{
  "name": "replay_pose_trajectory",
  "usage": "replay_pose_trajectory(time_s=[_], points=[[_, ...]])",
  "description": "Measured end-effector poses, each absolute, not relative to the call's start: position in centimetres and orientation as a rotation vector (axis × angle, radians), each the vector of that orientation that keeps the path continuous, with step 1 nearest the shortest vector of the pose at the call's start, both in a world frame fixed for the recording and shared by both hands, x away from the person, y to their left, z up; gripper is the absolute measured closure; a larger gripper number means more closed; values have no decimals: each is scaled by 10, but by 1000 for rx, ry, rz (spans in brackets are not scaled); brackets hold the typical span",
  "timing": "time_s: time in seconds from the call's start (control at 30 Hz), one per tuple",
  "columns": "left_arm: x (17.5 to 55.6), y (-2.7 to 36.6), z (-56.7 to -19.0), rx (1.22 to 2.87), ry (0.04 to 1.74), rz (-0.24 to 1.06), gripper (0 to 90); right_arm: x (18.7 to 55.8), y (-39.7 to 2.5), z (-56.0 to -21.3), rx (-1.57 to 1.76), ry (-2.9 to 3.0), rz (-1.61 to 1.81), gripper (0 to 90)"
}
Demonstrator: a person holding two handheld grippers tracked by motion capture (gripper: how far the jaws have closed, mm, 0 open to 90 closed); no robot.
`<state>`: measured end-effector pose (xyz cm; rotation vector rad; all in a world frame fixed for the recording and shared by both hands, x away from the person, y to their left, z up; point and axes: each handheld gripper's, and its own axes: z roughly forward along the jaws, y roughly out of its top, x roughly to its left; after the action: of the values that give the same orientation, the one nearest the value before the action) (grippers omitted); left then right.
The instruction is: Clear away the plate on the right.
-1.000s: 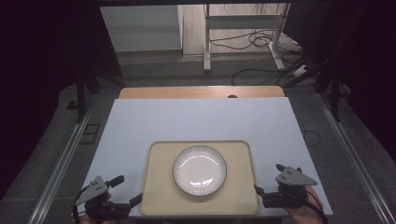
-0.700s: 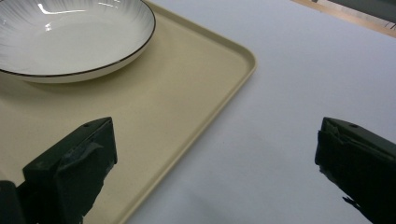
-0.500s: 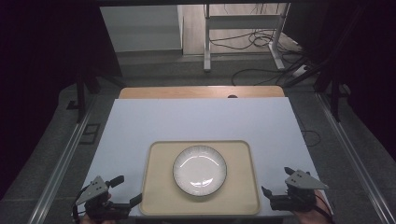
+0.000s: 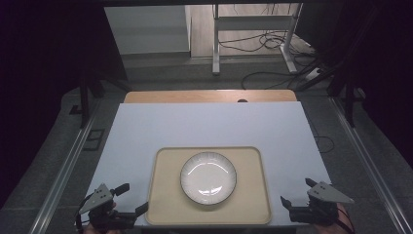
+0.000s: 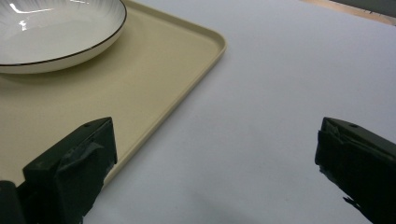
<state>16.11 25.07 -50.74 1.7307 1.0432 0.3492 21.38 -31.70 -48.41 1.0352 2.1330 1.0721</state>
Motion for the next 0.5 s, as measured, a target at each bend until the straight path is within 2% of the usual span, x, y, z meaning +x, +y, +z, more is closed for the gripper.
replay_pose_trajectory(time_s=[0.5], points=[[162,250,-507,1733,1045,346,2,212,-327,-492,1092,2164,1089,0]])
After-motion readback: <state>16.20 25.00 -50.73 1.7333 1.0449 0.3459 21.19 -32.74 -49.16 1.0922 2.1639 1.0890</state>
